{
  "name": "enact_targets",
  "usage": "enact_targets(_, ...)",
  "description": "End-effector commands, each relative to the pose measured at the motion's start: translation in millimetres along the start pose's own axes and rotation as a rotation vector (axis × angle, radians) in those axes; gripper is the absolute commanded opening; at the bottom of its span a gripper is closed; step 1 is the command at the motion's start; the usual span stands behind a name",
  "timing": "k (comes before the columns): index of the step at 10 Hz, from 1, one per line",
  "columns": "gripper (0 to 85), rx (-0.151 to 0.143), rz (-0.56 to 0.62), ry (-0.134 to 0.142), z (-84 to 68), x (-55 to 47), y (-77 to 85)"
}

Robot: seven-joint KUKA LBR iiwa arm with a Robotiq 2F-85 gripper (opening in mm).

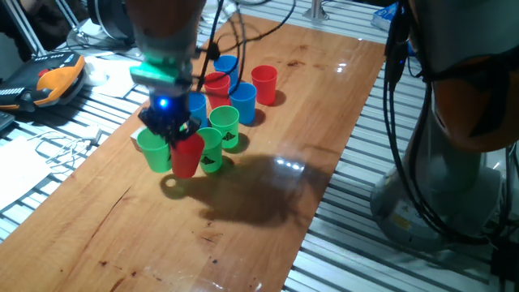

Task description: Stack the cups

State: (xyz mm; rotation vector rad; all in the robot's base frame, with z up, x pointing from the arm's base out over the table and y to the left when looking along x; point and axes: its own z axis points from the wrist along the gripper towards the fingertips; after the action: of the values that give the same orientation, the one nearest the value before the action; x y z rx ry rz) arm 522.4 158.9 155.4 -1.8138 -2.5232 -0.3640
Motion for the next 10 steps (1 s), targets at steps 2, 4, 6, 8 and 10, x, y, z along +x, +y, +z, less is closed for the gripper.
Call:
enact_targets(2,0.0,-0.009,-0.009,0.01,-3.3,-0.8,-2.9)
enact_targets(4,0.0,-0.017,-0.007,0.012,-3.1,-0.6,-3.0)
enact_targets(6,0.0,-0.021,-0.011,0.043,-3.0,-0.3,-3.1)
enact_targets(8,0.0,-0.017,-0.017,0.044,-0.8,2.1,-3.9)
enact_targets(10,0.0,-0.024,-0.017,0.019,4.5,6.4,-4.9)
